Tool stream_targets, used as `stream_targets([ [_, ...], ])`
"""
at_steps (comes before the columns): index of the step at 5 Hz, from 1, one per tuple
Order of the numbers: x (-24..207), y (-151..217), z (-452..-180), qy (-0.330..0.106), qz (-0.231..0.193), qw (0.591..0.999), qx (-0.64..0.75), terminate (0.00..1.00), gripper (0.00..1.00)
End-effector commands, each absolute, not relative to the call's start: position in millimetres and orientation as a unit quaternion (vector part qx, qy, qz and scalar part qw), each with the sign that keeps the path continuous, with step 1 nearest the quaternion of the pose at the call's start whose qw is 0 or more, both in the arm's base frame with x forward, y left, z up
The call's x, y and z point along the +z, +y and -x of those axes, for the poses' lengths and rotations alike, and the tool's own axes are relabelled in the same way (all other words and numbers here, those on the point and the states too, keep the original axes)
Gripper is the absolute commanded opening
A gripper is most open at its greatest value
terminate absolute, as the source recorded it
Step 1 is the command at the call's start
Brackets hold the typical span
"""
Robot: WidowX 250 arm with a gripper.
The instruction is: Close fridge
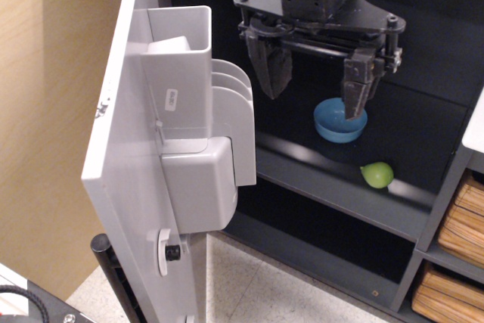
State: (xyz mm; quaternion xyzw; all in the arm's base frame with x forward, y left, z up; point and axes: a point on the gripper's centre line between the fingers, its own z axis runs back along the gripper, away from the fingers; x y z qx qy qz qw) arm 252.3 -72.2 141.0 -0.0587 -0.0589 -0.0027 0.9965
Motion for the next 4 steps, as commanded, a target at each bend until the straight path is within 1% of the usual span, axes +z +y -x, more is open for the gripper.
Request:
stream_targets([
  [1,141,-72,-252,-0.059,0.059,0.997,-0.003,0.00,1.00],
  [2,172,-59,-249,-0.075,0.055,0.996,0.009,0.00,1.00],
  [3,197,-43,-239,-0.121,0.045,0.991,0.028,0.00,1.00],
  [4,214,-26,-224,-0.137,0.052,0.988,0.042,0.00,1.00],
])
